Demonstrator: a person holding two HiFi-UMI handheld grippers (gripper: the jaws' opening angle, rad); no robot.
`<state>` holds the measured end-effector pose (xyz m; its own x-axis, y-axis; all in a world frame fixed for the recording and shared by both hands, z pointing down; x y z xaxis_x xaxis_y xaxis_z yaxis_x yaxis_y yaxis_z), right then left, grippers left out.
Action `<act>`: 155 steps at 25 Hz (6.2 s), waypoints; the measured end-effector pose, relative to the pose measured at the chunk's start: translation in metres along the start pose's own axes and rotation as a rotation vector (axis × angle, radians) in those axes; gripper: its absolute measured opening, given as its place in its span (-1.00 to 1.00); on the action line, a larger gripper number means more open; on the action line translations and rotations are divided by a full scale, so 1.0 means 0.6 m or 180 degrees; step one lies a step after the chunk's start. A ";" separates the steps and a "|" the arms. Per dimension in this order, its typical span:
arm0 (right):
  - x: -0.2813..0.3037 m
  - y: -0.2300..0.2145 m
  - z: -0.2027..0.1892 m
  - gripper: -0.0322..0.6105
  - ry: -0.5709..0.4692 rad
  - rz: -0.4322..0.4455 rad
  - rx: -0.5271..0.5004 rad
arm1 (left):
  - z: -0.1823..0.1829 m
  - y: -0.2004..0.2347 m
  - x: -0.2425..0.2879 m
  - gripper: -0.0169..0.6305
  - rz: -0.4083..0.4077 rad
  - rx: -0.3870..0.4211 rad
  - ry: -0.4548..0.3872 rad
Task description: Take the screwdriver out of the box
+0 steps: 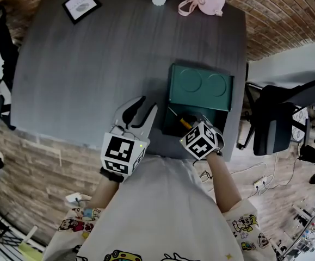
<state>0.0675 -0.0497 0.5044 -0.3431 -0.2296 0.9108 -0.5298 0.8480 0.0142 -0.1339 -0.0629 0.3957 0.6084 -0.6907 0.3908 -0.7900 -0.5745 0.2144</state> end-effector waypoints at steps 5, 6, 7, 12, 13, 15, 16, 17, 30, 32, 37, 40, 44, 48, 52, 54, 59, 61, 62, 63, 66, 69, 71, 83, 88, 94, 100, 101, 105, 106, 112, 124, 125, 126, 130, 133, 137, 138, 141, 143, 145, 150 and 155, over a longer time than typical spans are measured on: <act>-0.001 0.000 0.001 -0.43 0.0022 -0.0006 0.0007 | 0.000 0.002 -0.001 -0.55 0.0019 -0.0013 -0.0009; -0.001 0.000 0.001 -0.43 0.0021 -0.0006 0.0008 | 0.000 0.002 -0.001 -0.55 0.0022 -0.0015 -0.0009; -0.001 0.001 0.001 -0.44 0.0020 -0.0006 0.0013 | 0.000 0.003 -0.001 -0.55 0.0025 -0.0016 -0.0010; 0.000 0.002 0.002 -0.44 0.0017 -0.0026 0.0035 | -0.001 0.004 -0.002 -0.55 0.0031 -0.0020 -0.0019; -0.001 0.002 0.002 -0.45 0.0012 -0.0031 0.0037 | -0.001 0.004 -0.002 -0.55 0.0034 -0.0022 -0.0023; -0.001 0.001 0.001 -0.47 -0.0007 -0.0051 0.0049 | 0.000 0.005 -0.003 -0.56 0.0044 -0.0025 -0.0025; -0.002 0.001 0.001 -0.50 -0.0016 -0.0064 0.0055 | 0.000 0.005 -0.003 -0.56 0.0048 -0.0025 -0.0024; -0.002 0.000 0.001 -0.56 -0.0021 -0.0075 0.0060 | 0.000 0.006 -0.004 -0.56 0.0051 -0.0024 -0.0023; -0.003 -0.010 0.000 -0.65 -0.0009 -0.0019 0.0283 | 0.001 0.004 -0.005 -0.57 0.0044 -0.0002 -0.0014; -0.003 -0.009 -0.002 -0.65 -0.0014 0.0005 0.0301 | 0.003 0.005 -0.007 -0.57 0.0054 0.0006 -0.0016; -0.011 -0.005 -0.007 -0.65 -0.0008 0.0005 0.0285 | 0.006 0.008 -0.009 -0.57 0.0073 0.0010 -0.0027; -0.017 -0.005 -0.010 -0.65 -0.0047 -0.0019 0.0288 | 0.008 0.008 -0.009 -0.57 0.0071 0.0023 -0.0048; -0.024 -0.005 -0.013 -0.65 -0.0142 -0.0004 0.0305 | 0.011 0.005 -0.006 -0.57 0.0060 0.0040 -0.0067; -0.039 -0.005 -0.006 -0.65 -0.0238 -0.0048 0.0247 | 0.019 0.002 -0.006 -0.57 0.0061 0.0069 -0.0095; -0.051 -0.006 -0.002 -0.65 -0.0340 -0.0103 0.0206 | 0.023 0.000 -0.005 -0.57 0.0064 0.0088 -0.0126; -0.059 -0.007 0.001 -0.65 -0.0397 -0.0136 0.0209 | 0.025 -0.001 -0.007 -0.57 0.0065 0.0099 -0.0136; -0.077 -0.013 0.004 -0.65 -0.0572 -0.0182 0.0319 | 0.031 -0.004 -0.012 -0.57 0.0076 0.0134 -0.0169; -0.087 -0.016 0.005 -0.65 -0.0649 -0.0210 0.0375 | 0.034 -0.004 -0.013 -0.57 0.0071 0.0167 -0.0184; -0.093 -0.018 0.005 -0.65 -0.0687 -0.0236 0.0391 | 0.036 -0.004 -0.013 -0.57 0.0071 0.0187 -0.0197; -0.099 -0.020 0.006 -0.65 -0.0728 -0.0267 0.0403 | 0.039 -0.003 -0.014 -0.57 0.0073 0.0205 -0.0217; -0.122 -0.025 0.012 -0.65 -0.0874 -0.0365 0.0447 | 0.048 -0.003 -0.018 -0.57 0.0083 0.0248 -0.0274; -0.148 -0.031 0.021 -0.65 -0.1064 -0.0478 0.0500 | 0.055 -0.005 -0.021 -0.57 0.0073 0.0290 -0.0309; -0.165 -0.038 0.025 -0.65 -0.1203 -0.0566 0.0515 | 0.060 -0.006 -0.021 -0.57 0.0064 0.0317 -0.0337; -0.269 -0.043 0.040 -0.65 -0.2004 -0.0924 0.0776 | 0.087 -0.036 -0.029 -0.58 -0.0038 0.0457 -0.0493; -0.296 -0.033 0.032 -0.65 -0.2282 -0.0973 0.0866 | 0.095 -0.053 -0.037 -0.59 -0.0059 0.0509 -0.0582; -0.329 -0.028 0.014 -0.65 -0.2604 -0.1075 0.1002 | 0.102 -0.069 -0.049 -0.65 -0.0063 0.0499 -0.0678; -0.354 -0.027 -0.005 -0.65 -0.2827 -0.1081 0.1079 | 0.107 -0.082 -0.055 -0.75 -0.0067 0.0451 -0.0750; -0.358 -0.026 -0.006 -0.65 -0.2849 -0.1089 0.1093 | 0.107 -0.083 -0.056 -0.77 -0.0072 0.0444 -0.0754; -0.370 -0.027 -0.011 -0.65 -0.2917 -0.1132 0.1142 | 0.108 -0.086 -0.059 -0.89 -0.0065 0.0421 -0.0757; -0.371 -0.027 -0.013 -0.65 -0.2938 -0.1143 0.1154 | 0.107 -0.086 -0.060 -0.90 -0.0061 0.0415 -0.0756; -0.374 -0.027 -0.026 -0.65 -0.3034 -0.1211 0.1257 | 0.100 -0.087 -0.059 -0.95 -0.0088 0.0386 -0.0717; -0.372 -0.035 -0.036 -0.65 -0.2974 -0.1276 0.1372 | 0.097 -0.078 -0.048 -0.95 -0.0163 0.0345 -0.0623; -0.370 -0.036 -0.035 -0.65 -0.2966 -0.1269 0.1364 | 0.096 -0.076 -0.047 -0.95 -0.0163 0.0344 -0.0622; -0.369 -0.036 -0.034 -0.65 -0.2960 -0.1261 0.1359 | 0.096 -0.075 -0.047 -0.95 -0.0162 0.0344 -0.0618; -0.364 -0.035 -0.028 -0.65 -0.2946 -0.1230 0.1349 | 0.097 -0.071 -0.046 -0.95 -0.0154 0.0334 -0.0619; -0.363 -0.035 -0.025 -0.65 -0.2946 -0.1216 0.1356 | 0.097 -0.067 -0.047 -0.95 -0.0142 0.0316 -0.0618; -0.362 -0.036 -0.023 -0.65 -0.2958 -0.1202 0.1372 | 0.096 -0.063 -0.047 -0.95 -0.0134 0.0285 -0.0620; -0.362 -0.036 -0.023 -0.65 -0.2959 -0.1201 0.1372 | 0.097 -0.063 -0.047 -0.95 -0.0134 0.0277 -0.0618; -0.361 -0.035 -0.021 -0.65 -0.2958 -0.1193 0.1372 | 0.097 -0.061 -0.048 -0.95 -0.0132 0.0268 -0.0610; -0.360 -0.035 -0.020 -0.65 -0.2954 -0.1187 0.1379 | 0.094 -0.060 -0.047 -0.95 -0.0134 0.0269 -0.0605; -0.359 -0.035 -0.019 -0.65 -0.2939 -0.1173 0.1379 | 0.094 -0.058 -0.046 -0.95 -0.0134 0.0267 -0.0603; -0.358 -0.034 -0.015 -0.65 -0.2886 -0.1178 0.1335 | 0.096 -0.056 -0.045 -0.95 -0.0138 0.0260 -0.0604; -0.356 -0.037 -0.017 -0.65 -0.2872 -0.1182 0.1348 | 0.096 -0.056 -0.041 -0.95 -0.0149 0.0261 -0.0592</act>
<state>0.1605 -0.0145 0.3140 -0.4606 -0.8563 0.2335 -0.8866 0.4565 -0.0747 -0.1180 -0.0519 0.3275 0.6540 -0.7272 0.2084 -0.7562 -0.6365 0.1518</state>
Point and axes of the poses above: the fingertips, and each gripper's own axes: x forward along the fingers, y to its left, z out of its top, the point moved 10 cm from there along -x, backward along the fingers, and after that the axes turned 1 degree about -z, right-handed, at the moved point
